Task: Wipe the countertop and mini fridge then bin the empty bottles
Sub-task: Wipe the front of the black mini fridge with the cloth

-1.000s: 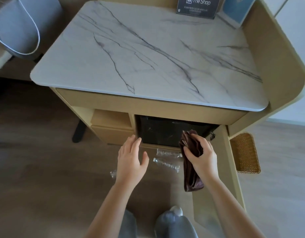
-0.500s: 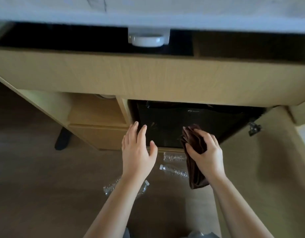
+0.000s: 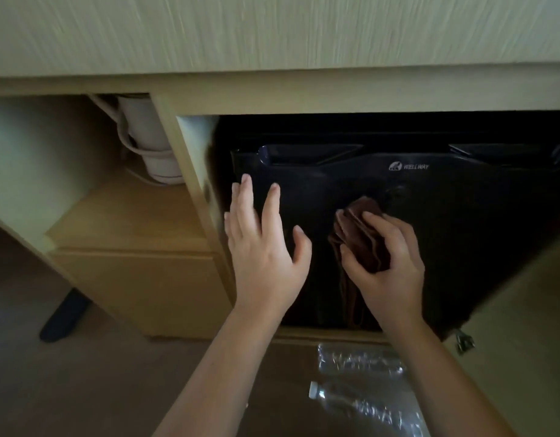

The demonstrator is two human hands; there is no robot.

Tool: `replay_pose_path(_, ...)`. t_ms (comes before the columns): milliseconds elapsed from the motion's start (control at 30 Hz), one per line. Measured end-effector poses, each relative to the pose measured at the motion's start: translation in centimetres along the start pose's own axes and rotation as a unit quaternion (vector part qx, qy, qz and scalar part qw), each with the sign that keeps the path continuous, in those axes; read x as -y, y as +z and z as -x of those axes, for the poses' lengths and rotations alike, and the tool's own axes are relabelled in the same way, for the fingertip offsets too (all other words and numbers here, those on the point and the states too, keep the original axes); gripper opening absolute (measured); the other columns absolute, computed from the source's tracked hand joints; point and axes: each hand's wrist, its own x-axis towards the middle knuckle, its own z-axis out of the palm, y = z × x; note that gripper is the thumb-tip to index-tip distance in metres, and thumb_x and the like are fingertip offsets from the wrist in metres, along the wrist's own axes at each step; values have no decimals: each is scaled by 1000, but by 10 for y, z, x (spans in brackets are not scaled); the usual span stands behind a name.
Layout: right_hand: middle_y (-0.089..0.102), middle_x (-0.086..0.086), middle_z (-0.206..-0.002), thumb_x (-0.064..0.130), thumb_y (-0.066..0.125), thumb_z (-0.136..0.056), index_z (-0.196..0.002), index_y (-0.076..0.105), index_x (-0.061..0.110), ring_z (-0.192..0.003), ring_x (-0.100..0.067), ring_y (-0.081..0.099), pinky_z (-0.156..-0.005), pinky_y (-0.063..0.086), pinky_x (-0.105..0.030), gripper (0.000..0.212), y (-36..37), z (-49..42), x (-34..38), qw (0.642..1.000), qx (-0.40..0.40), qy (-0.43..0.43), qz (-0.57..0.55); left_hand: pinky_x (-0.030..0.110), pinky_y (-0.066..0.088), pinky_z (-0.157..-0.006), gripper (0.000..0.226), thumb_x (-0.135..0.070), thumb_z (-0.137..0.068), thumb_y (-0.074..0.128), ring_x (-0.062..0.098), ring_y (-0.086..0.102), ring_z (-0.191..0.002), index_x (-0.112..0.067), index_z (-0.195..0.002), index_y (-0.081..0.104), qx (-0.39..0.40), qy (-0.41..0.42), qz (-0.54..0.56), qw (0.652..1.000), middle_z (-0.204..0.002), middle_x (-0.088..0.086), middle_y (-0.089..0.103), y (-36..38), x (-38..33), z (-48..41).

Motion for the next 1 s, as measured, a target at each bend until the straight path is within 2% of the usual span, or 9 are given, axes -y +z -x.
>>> replay_pose_path(133, 37, -1, -122, 12, 74, -72, -119, 54, 12, -113, 8, 38, -90, 33, -1, 51, 10, -6, 0, 995, -81, -56, -9, 58, 18, -107, 51, -20, -81, 52, 39, 18, -137, -5, -130, 46, -52, 31, -13, 998, -143, 22, 32, 13, -9, -9)
replay_pose_path(267, 36, 0, -121, 19, 73, -73, -120, 54, 20, -112, 12, 39, -87, 35, 0, 51, 2, -18, -7, 987, -143, -64, -26, 54, 13, -105, 50, -28, -81, 47, 39, 19, -137, -9, -127, 50, -96, 38, 4, 995, -142, 18, 36, 26, -25, -32)
replay_pose_path(367, 39, -6, -116, 22, 70, -73, -119, 58, 17, -100, 6, 42, -86, 34, 0, 48, -24, -30, -19, 974, -222, -51, 2, 54, 10, -105, 51, -31, -82, 46, 37, 17, -137, -11, -128, 50, -79, 73, 8, 994, -143, 16, 36, 37, -31, -30)
replay_pose_path(500, 39, -11, -112, 13, 73, -74, -118, 59, 11, -100, -4, 44, -89, 35, -2, 46, -52, -42, -38, 955, -293, -40, 27, 56, 9, -104, 53, -34, -83, 45, 35, 13, -139, -13, -131, 47, -33, 146, -26, 988, -146, 16, 32, 47, -24, -20)
replay_pose_path(667, 41, -12, -109, 13, 73, -69, -115, 61, 13, -96, -11, 48, -88, 36, -5, 48, -6, -31, -24, 962, -266, -55, 22, 60, 12, -103, 54, -37, -82, 45, 34, 15, -138, -15, -131, 48, -47, 132, -40, 989, -146, 14, 32, 37, -2, -21)
replay_pose_path(767, 35, -1, -114, 16, 73, -69, -118, 60, 18, -97, 1, 41, -85, 34, 1, 51, 9, -27, -18, 973, -219, -77, 12, 61, 11, -103, 54, -39, -83, 42, 31, 14, -139, -16, -131, 48, -48, 133, -59, 988, -147, 12, 32, 31, 7, -23)
replay_pose_path(867, 31, 3, -117, 12, 77, -68, -120, 58, 21, -100, 4, 38, -88, 32, 2, 56, -5, -27, -31, 981, -167, -96, 28, 61, 11, -104, 56, -40, -83, 41, 30, 15, -139, -15, -132, 47, -41, 134, -67, 988, -146, 10, 34, 32, 2, -25)
replay_pose_path(933, 35, -1, -114, 6, 78, -66, -118, 60, 19, -98, 2, 41, -90, 31, 0, 56, -23, -28, -43, 980, -182, -80, 27, 60, 10, -104, 57, -40, -83, 40, 29, 15, -139, -15, -133, 45, -35, 137, -59, 988, -146, 8, 34, 35, -6, -24)
replay_pose_path(1000, 38, -6, -109, 3, 76, -68, -116, 61, 17, -97, -10, 47, -88, 31, 1, 52, -46, -34, -57, 967, -253, -33, 20, 60, 10, -104, 57, -40, -83, 40, 29, 14, -139, -16, -134, 44, -32, 142, -55, 988, -147, 7, 34, 39, -12, -24)
